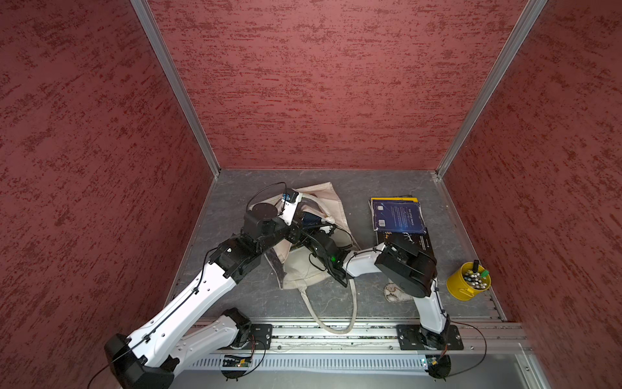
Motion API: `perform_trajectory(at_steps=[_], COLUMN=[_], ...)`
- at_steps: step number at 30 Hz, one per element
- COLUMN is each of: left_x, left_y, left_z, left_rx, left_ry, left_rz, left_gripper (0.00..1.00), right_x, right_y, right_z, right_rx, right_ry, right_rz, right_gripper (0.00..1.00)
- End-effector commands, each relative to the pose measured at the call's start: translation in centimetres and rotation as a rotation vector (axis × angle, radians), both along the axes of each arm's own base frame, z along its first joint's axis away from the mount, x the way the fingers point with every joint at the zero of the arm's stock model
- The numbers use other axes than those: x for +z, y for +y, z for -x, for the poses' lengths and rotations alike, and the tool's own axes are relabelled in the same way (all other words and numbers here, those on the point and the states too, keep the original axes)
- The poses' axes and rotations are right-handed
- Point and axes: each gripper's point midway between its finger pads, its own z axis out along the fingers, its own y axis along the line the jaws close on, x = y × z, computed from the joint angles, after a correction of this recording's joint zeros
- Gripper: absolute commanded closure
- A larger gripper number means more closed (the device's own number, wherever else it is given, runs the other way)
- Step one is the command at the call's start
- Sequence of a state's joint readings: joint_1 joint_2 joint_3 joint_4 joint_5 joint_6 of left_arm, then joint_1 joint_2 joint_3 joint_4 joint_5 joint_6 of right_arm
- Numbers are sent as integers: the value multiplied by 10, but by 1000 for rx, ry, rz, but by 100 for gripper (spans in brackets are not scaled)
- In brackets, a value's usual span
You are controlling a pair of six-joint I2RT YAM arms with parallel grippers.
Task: Take out the books from the canvas bag
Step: Pick up the book from the canvas bag.
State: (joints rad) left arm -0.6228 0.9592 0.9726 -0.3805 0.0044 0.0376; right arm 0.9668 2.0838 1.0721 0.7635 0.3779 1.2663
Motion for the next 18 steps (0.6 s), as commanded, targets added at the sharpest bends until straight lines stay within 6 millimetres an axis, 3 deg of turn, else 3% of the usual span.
perform_trajectory(at_steps=[1, 3, 7, 13, 18], left_x=[27, 27, 29, 28, 25], left_y=[-7, -9, -8, -6, -5], left_z=[4, 5, 7, 6, 2], left_rx=[-48, -56, -62, -50, -35], left_ry=[-76, -75, -84, -94, -95], left_rz=[80, 84, 93, 96, 92], left_gripper=[100, 100, 100, 100, 100], right_x=[-1, -8, -8, -25, -14], right_y=[1, 2, 5, 0, 0], right_z=[-16, -20, -32, -44, -42], right_rx=[-41, -54, -95, -129, -100], right_ry=[-13, -2, -14, 43, 21], right_rz=[5, 3, 5, -24, -43], right_gripper=[64, 60, 60, 64, 89])
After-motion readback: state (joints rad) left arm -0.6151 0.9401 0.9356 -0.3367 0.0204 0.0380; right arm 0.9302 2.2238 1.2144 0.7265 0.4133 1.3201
